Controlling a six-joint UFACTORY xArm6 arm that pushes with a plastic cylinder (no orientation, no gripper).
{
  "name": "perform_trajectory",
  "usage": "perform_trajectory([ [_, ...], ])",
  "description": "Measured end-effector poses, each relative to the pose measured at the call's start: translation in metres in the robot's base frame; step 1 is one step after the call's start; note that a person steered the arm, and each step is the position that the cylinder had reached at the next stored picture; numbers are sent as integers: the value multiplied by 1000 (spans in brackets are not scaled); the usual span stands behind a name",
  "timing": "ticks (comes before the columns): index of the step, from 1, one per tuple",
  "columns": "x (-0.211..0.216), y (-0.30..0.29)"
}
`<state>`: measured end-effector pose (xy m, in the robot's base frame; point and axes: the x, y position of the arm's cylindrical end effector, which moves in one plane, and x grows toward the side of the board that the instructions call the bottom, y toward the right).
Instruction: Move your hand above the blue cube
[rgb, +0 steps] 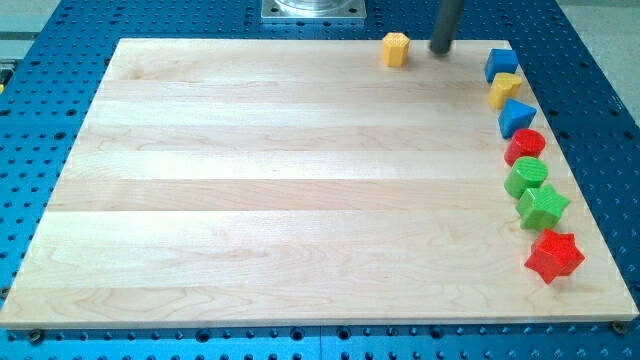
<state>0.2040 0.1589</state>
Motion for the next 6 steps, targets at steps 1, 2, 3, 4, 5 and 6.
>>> perform_trajectory([
  [1,21,-92],
  [2,34,-136],
  [3,7,-44],
  [4,6,46],
  [5,6,157],
  [6,14,187],
])
